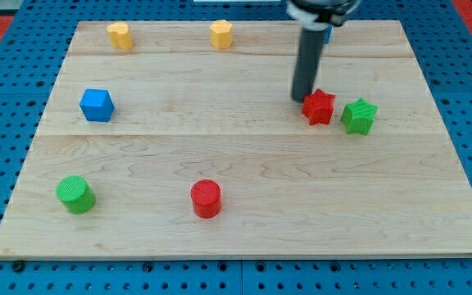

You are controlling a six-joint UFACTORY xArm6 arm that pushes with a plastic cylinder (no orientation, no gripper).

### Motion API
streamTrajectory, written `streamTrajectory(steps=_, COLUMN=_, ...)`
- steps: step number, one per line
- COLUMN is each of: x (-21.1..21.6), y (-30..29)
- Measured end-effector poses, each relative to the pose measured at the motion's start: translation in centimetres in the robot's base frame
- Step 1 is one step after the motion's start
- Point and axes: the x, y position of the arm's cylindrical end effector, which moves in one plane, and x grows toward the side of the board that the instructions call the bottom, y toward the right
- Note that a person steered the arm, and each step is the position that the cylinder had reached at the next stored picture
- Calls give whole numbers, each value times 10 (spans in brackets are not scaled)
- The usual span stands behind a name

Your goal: Move the red star towards the bottom right corner

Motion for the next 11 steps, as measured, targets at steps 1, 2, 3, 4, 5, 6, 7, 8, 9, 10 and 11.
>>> streamTrajectory(steps=1, x=33, y=2)
streamTrajectory(steps=2, x=-14, y=-27)
streamTrajectory(steps=3, x=-29, y=7)
streamTrajectory(steps=4, x=47, y=58)
streamTrajectory(steps=5, x=144, y=97)
streamTrajectory(steps=6, x=142, y=48)
streamTrajectory(steps=7, x=89, y=15)
streamTrajectory(steps=8, x=51, y=-14)
streamTrajectory(steps=9, x=25, y=86)
streamTrajectory(steps=10, x=51, y=85)
streamTrajectory(steps=11, x=103, y=99)
